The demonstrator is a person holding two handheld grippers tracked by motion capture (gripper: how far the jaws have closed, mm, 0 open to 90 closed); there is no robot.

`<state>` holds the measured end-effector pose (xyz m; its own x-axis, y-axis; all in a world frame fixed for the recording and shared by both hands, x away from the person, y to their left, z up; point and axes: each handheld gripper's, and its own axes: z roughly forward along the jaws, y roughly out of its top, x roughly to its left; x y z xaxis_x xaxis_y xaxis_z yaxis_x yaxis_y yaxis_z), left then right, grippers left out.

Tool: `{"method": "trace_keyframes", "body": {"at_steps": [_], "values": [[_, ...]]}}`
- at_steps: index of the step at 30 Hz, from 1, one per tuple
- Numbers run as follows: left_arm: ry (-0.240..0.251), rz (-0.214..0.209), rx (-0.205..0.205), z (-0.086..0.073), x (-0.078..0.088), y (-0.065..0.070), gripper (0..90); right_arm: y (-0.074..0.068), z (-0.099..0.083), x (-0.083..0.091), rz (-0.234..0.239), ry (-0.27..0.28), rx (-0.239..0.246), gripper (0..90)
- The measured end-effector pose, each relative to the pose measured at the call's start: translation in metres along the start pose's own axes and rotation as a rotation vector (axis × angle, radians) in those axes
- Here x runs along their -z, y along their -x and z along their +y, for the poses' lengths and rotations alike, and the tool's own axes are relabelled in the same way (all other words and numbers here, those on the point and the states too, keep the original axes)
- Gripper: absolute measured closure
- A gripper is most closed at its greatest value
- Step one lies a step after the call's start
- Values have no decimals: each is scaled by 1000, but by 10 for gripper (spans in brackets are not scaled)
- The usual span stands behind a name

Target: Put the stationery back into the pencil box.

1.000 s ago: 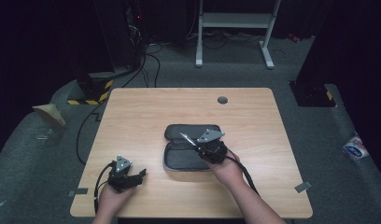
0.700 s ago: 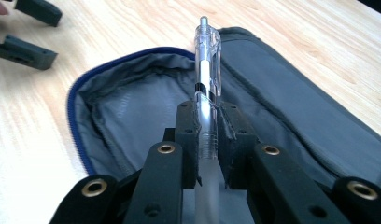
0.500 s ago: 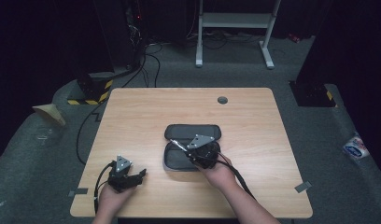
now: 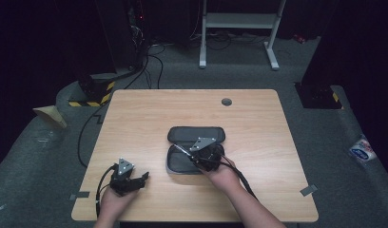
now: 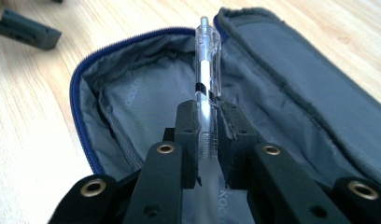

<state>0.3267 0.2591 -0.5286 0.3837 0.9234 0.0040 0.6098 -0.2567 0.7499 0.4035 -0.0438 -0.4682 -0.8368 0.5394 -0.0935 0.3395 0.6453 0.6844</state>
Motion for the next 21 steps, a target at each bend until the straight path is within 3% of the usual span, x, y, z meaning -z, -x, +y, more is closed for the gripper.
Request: {"method": "trace_keyframes", "body": {"at_steps": [5, 7, 8, 21], "values": [[0, 0, -1, 0, 0, 0, 269, 0, -1, -2, 15, -17, 7, 778], [0, 1, -1, 0, 0, 0, 269, 0, -1, -3, 23, -17, -5, 720], [0, 0, 0, 0, 0, 0, 269, 0, -1, -3, 14, -15, -4, 680], [0, -1, -1, 0, 0, 0, 269, 3, -3, 4, -30, 15, -44, 623]]}}
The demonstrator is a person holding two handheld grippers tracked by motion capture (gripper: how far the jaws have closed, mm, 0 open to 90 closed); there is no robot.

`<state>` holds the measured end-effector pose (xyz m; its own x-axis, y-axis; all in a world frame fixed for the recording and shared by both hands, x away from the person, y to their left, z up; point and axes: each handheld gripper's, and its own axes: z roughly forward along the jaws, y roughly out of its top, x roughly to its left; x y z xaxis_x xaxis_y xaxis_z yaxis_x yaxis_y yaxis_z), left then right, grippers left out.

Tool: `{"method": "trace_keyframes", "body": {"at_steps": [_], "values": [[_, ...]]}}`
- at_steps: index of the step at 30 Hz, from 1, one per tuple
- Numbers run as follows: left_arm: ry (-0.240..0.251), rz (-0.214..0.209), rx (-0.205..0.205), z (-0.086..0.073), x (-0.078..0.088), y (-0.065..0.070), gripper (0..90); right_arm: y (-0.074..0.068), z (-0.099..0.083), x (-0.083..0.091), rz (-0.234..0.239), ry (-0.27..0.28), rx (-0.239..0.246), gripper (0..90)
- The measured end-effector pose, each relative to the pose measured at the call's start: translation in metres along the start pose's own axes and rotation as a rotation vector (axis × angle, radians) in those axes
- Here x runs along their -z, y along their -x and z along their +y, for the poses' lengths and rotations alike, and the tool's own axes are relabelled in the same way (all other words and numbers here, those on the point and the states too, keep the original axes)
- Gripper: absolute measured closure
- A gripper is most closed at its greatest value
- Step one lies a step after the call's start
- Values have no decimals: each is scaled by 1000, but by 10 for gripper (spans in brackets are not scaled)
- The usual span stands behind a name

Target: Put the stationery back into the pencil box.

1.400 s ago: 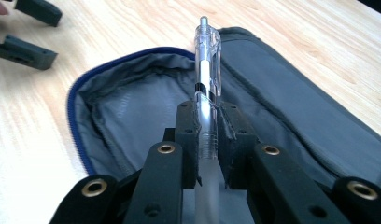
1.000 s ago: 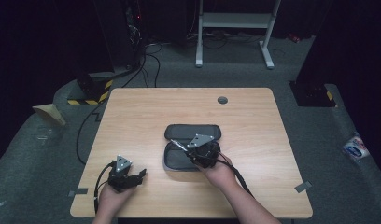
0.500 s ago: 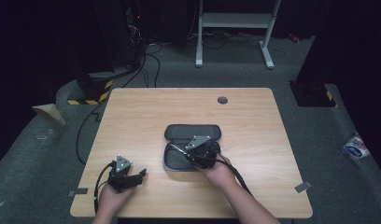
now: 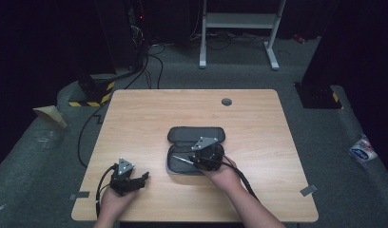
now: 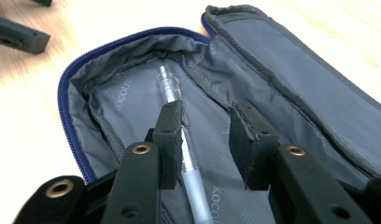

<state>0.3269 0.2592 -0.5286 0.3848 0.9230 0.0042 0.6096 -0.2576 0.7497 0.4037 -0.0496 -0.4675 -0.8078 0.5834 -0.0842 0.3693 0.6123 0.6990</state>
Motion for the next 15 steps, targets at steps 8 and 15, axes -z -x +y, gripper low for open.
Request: {"method": "trace_keyframes", "body": {"at_steps": [8, 15], "values": [[2, 1, -1, 0, 0, 0, 269, 13, -9, 11, -19, 44, -91, 454], [2, 2, 0, 0, 0, 0, 269, 22, -17, 27, -57, 81, -116, 399]]}}
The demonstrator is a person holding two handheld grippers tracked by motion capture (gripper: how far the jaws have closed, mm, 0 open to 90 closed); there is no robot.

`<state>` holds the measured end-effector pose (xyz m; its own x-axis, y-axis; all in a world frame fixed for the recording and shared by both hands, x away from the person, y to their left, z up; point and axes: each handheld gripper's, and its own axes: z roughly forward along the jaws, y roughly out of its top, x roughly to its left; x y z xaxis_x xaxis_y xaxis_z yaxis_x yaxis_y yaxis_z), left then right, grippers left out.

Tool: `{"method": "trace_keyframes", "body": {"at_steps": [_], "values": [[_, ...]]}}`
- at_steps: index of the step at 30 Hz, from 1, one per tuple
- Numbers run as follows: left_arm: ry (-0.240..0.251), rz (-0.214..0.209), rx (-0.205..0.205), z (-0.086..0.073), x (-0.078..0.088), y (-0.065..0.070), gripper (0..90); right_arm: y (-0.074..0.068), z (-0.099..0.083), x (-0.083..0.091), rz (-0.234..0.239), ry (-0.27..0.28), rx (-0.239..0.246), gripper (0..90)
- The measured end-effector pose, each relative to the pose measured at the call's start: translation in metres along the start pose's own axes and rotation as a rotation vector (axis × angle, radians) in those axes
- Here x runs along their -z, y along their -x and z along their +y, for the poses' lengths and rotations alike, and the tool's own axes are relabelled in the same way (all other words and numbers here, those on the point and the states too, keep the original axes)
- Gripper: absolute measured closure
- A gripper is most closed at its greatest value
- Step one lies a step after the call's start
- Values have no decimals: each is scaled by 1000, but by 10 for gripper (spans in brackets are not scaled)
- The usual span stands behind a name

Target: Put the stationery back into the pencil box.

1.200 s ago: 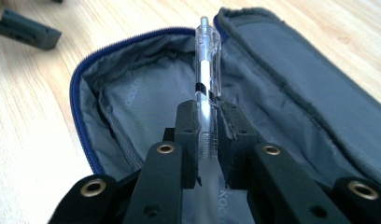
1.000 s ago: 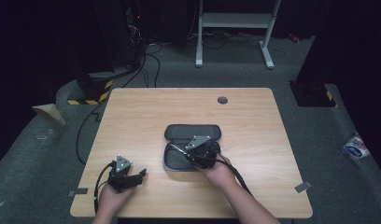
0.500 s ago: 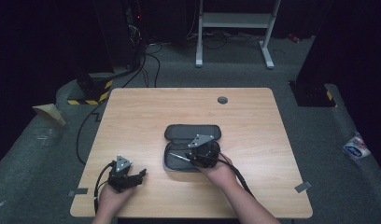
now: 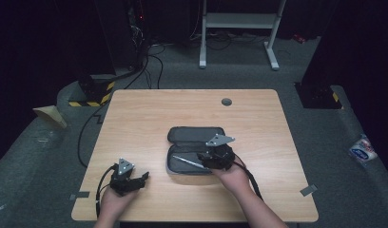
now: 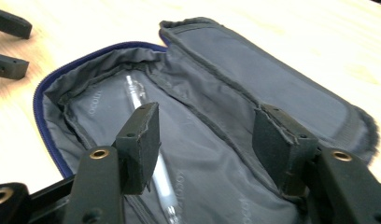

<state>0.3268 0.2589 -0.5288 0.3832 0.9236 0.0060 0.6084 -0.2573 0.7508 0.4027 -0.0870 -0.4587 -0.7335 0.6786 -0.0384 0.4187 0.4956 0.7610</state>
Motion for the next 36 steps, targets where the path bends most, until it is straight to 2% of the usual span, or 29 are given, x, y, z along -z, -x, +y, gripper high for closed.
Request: {"method": "trace_keyframes", "body": {"at_steps": [19, 28, 31, 36], "values": [[-1, 2, 2, 0, 0, 0, 270, 45, -38, 35, -109, 32, -103, 357], [-1, 3, 1, 0, 0, 0, 270, 68, -65, 51, -170, 38, -164, 308], [-2, 2, 1, 0, 0, 0, 270, 75, -76, 56, -208, 37, -176, 278], [-2, 3, 3, 0, 0, 0, 271, 85, -96, 61, -246, 2, -204, 257]]}}
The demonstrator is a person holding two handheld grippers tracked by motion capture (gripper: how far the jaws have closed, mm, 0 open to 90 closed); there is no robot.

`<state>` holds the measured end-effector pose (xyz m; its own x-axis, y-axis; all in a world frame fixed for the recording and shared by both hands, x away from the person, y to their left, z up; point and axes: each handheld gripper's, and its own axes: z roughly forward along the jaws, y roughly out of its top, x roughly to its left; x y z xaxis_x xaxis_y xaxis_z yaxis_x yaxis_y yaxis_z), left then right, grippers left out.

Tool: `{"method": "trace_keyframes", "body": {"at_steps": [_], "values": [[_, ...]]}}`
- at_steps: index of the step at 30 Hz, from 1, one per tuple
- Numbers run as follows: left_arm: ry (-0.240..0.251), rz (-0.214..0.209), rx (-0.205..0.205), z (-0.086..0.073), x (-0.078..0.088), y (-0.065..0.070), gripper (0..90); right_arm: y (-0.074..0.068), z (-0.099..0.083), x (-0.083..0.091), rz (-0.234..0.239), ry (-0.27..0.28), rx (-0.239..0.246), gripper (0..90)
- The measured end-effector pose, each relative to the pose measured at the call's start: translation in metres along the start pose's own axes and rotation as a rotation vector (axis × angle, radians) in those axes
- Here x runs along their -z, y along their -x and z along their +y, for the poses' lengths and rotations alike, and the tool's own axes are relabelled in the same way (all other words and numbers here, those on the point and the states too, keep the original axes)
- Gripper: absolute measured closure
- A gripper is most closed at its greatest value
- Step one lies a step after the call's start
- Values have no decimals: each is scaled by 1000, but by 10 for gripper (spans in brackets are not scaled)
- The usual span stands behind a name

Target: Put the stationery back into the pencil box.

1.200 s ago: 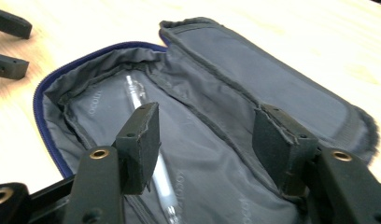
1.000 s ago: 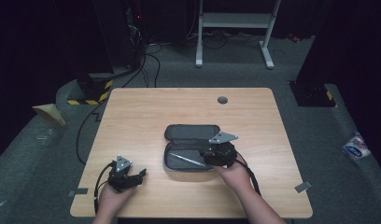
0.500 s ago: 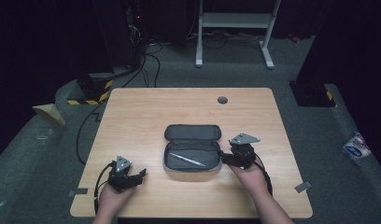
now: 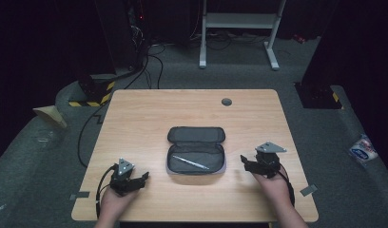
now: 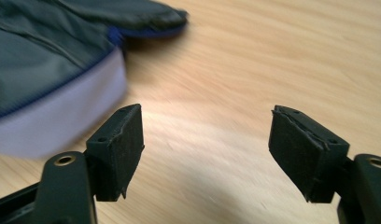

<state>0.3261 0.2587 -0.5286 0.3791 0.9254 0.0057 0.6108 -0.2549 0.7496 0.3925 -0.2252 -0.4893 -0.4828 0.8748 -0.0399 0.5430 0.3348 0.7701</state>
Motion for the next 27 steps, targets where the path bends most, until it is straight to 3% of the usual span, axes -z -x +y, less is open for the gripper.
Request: {"method": "trace_keyframes", "body": {"at_steps": [4, 10, 11, 12, 16, 18, 20, 27], "values": [[0, 1, 0, 0, 0, 0, 271, 8, -16, 0, -17, -20, -10, 251], [-2, 0, 0, 0, 0, 0, 271, 15, -35, -5, -39, -123, -26, 192], [-2, 0, 0, 0, 0, 0, 271, 15, -40, -6, -40, -90, -53, 183], [-1, 0, 0, 0, 0, 0, 271, 16, -41, -5, -34, -92, -68, 182], [0, 1, -1, 0, 0, 0, 271, 16, -42, -4, -40, -93, -72, 180], [0, 4, 1, 0, 0, 0, 272, 11, -44, -2, -75, -89, -95, 180], [0, 7, -3, 0, 0, 0, 273, 8, -44, -1, -93, -88, -88, 178], [1, 6, -3, 0, 1, 0, 273, 11, -44, -1, -84, -90, -106, 174]]}}
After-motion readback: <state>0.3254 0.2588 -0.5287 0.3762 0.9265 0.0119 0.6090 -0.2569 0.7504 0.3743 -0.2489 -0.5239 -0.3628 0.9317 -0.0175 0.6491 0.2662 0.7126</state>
